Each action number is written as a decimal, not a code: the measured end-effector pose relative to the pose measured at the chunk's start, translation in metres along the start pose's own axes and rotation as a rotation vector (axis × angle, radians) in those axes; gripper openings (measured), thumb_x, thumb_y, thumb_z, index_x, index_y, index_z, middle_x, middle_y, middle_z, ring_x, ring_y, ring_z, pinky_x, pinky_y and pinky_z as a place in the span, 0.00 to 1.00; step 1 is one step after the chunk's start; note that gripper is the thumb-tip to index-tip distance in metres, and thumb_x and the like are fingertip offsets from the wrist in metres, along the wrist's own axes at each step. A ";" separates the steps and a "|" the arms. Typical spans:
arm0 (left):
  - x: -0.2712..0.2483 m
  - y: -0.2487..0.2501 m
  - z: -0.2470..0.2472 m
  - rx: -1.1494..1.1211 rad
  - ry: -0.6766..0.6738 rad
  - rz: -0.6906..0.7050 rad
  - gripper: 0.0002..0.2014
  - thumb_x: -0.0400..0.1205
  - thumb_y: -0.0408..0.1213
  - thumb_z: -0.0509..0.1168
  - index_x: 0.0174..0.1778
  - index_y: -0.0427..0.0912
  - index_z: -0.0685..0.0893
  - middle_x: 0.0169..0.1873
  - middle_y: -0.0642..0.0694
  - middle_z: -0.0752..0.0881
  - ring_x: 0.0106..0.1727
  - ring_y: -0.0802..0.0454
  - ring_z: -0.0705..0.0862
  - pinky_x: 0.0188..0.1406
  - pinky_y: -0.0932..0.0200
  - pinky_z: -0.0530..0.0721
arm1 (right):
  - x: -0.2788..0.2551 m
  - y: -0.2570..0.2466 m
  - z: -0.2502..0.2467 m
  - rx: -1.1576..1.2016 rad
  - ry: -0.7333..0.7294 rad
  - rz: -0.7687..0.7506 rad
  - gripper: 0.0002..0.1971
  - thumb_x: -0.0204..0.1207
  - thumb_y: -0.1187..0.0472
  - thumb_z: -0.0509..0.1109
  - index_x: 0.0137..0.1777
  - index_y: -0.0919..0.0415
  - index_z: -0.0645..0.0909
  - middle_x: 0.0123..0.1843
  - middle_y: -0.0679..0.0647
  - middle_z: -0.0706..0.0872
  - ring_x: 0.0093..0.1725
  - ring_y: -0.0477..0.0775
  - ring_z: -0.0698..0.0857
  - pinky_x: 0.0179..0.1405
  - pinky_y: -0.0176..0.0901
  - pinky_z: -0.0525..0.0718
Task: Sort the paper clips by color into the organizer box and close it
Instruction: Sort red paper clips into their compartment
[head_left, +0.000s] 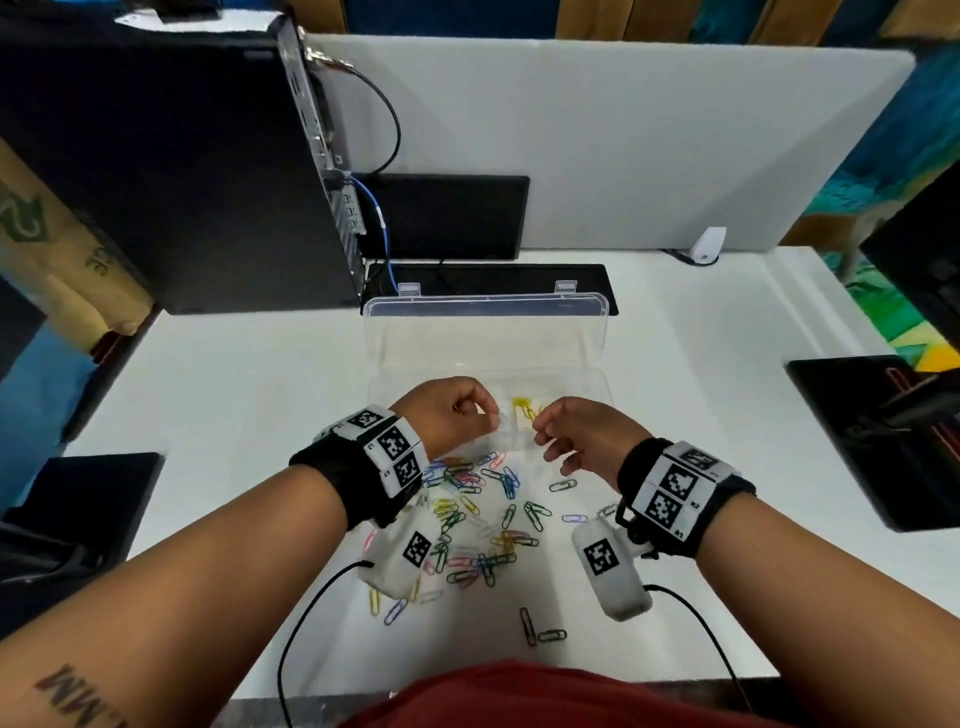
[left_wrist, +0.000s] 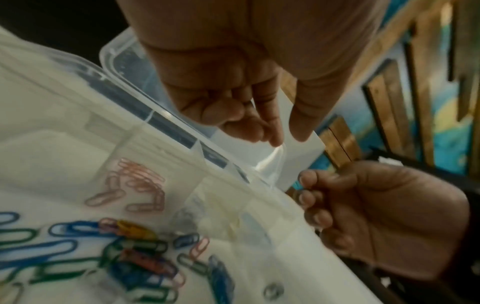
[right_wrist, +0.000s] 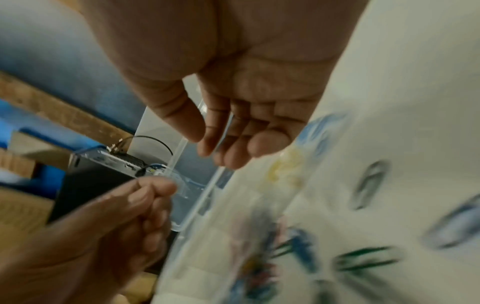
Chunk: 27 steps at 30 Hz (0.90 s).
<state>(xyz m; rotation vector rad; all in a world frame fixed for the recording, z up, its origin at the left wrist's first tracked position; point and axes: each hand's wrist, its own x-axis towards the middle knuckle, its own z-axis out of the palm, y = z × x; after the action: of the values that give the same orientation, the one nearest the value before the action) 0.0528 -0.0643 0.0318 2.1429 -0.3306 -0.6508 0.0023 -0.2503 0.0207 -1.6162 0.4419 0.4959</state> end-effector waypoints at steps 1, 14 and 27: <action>-0.002 0.001 0.007 0.088 -0.055 0.020 0.03 0.77 0.37 0.68 0.40 0.50 0.83 0.27 0.54 0.76 0.30 0.57 0.75 0.37 0.63 0.74 | -0.005 0.008 -0.005 -0.082 0.031 -0.008 0.11 0.79 0.71 0.58 0.39 0.59 0.78 0.36 0.54 0.81 0.33 0.52 0.79 0.28 0.40 0.74; -0.009 -0.016 0.080 0.893 -0.316 0.159 0.14 0.75 0.51 0.66 0.53 0.51 0.80 0.55 0.50 0.83 0.56 0.47 0.82 0.52 0.56 0.79 | -0.040 0.082 -0.048 -1.109 0.065 0.038 0.32 0.71 0.53 0.72 0.76 0.49 0.68 0.73 0.50 0.70 0.73 0.53 0.72 0.72 0.41 0.70; -0.008 -0.013 0.104 0.941 -0.299 0.169 0.09 0.77 0.40 0.63 0.50 0.47 0.84 0.56 0.48 0.83 0.58 0.45 0.81 0.52 0.56 0.79 | -0.032 0.093 -0.034 -1.167 0.050 -0.086 0.06 0.76 0.64 0.62 0.48 0.57 0.80 0.55 0.57 0.79 0.58 0.59 0.81 0.48 0.36 0.70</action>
<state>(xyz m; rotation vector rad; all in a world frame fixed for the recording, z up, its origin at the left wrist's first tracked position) -0.0117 -0.1214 -0.0282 2.8340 -1.1508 -0.8142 -0.0741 -0.2932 -0.0359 -2.7529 0.0805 0.7055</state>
